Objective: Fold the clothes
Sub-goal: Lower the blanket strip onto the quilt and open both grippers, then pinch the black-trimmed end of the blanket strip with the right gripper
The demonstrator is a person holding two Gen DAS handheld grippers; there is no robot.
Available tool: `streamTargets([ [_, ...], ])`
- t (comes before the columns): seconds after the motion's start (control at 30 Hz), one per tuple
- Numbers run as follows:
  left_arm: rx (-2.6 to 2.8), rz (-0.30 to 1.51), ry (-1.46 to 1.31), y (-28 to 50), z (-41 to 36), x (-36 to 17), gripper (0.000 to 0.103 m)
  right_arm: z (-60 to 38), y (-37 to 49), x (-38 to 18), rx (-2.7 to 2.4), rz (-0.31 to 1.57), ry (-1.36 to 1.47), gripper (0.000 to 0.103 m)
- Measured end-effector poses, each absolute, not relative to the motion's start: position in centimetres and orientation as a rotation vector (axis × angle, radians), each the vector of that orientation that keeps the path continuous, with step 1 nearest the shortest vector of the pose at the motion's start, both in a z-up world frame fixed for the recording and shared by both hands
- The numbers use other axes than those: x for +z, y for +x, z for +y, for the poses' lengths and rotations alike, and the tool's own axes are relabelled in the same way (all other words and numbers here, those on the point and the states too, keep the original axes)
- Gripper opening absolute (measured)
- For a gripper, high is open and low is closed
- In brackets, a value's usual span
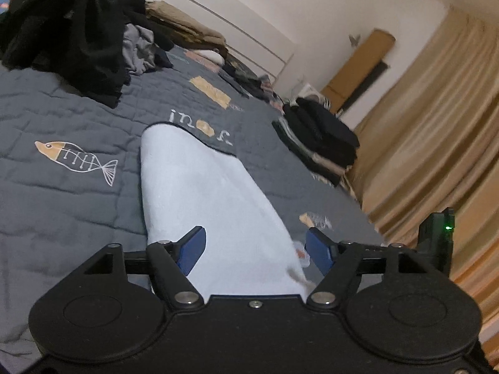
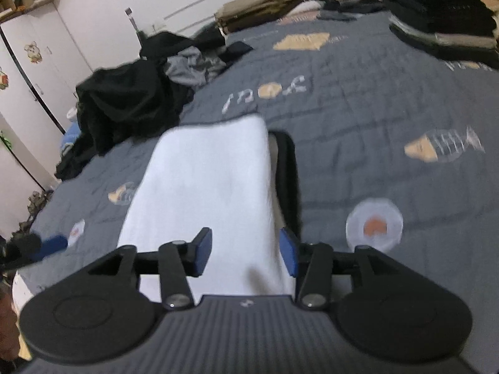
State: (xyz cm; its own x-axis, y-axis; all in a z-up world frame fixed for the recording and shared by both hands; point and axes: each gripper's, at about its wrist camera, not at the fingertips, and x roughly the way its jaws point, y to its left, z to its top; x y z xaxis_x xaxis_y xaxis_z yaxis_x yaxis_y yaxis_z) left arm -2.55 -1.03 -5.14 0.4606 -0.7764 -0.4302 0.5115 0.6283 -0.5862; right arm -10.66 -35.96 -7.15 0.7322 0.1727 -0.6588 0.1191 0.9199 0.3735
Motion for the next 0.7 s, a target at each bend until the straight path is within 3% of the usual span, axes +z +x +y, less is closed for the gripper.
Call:
streamTargets([
  [0.17, -0.794, 0.741, -0.424, -1.6, -0.6, -5.5, 0.071, -38.8, -6.4, -6.8, 0.011, 0.716, 0.428, 0.057],
  [0.7, -0.777, 0.781, -0.417, 2.2, -1.4, -7.1, 0.071, -39.2, 4.3, -12.5, 0.020, 0.731, 0.441, 0.058],
])
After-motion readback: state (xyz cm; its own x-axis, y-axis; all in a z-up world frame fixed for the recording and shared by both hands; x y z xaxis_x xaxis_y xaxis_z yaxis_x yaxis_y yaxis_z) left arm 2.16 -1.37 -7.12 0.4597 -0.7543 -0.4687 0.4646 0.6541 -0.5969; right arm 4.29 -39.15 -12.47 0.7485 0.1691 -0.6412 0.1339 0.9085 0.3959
